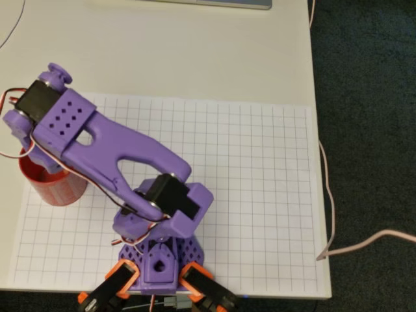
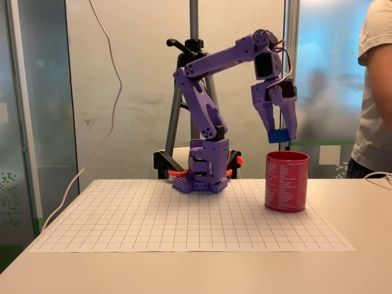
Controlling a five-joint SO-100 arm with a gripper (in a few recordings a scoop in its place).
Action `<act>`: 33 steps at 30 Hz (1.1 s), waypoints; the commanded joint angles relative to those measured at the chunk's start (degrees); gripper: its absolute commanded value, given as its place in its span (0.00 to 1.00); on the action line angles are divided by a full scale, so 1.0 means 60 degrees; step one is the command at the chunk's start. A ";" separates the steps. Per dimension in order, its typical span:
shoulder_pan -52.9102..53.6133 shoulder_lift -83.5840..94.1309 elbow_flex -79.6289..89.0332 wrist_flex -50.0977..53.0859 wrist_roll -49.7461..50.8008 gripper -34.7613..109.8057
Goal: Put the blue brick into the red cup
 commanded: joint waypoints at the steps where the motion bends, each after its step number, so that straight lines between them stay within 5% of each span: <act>1: -0.0322 0.0029 -0.0469 0.0161 0.0190 0.37; 3: -0.0381 0.0396 -0.0249 0.0176 0.0645 0.61; 6: -0.0513 0.0732 -0.0234 0.0161 0.1055 0.72; 23: -0.0454 0.0674 -0.0205 0.0161 0.1143 0.72; 24: -0.0469 0.0659 -0.0190 0.0161 0.1025 0.70; 25: -0.0542 0.0586 -0.0190 0.0161 0.0645 0.53; 26: -0.0571 0.0381 -0.0352 0.0117 0.0264 0.24; 33: -0.0410 0.0278 -0.0234 0.0161 0.0439 0.24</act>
